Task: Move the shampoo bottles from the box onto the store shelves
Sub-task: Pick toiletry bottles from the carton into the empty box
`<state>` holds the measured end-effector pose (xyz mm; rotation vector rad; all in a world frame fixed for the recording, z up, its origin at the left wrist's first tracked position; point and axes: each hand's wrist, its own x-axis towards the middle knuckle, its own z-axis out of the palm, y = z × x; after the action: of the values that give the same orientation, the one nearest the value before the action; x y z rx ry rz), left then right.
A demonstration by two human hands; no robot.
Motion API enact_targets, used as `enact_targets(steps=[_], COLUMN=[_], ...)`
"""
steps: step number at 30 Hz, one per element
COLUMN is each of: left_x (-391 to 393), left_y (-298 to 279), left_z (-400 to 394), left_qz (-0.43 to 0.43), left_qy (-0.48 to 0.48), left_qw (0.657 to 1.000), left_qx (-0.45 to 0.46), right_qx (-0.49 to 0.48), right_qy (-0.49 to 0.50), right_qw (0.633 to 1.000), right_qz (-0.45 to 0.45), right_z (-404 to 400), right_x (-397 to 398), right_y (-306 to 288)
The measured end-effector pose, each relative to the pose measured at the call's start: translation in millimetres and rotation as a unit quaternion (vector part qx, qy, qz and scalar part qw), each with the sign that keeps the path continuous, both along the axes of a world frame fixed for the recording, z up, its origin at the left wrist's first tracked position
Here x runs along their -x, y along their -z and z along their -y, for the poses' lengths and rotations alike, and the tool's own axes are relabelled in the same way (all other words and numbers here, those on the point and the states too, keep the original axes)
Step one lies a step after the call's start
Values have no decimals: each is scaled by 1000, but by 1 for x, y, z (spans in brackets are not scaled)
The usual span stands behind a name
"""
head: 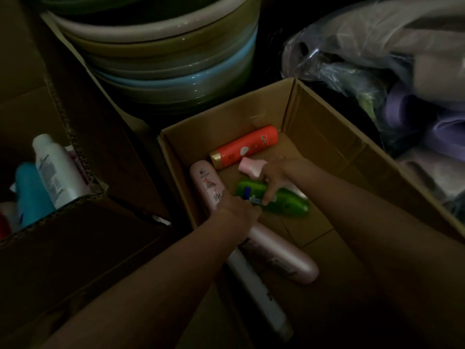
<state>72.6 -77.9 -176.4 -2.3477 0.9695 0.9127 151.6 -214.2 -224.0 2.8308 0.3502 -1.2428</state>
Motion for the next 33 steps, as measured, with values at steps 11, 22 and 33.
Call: enact_targets(steps=[11, 22, 33], left_x=[11, -20, -58], left_y=[-74, -234, -386], left_z=[-2, -34, -263], left_qz=[47, 163, 214], left_qy=[61, 54, -271], left_qw=[997, 962, 838], left_qx=[9, 213, 422], right_qx=[-227, -459, -616], right_qy=[352, 364, 153], right_qw=[904, 717, 668], right_qz=[88, 378, 389], right_z=[32, -6, -195], right_x=[103, 69, 40], right_y=[16, -186, -374])
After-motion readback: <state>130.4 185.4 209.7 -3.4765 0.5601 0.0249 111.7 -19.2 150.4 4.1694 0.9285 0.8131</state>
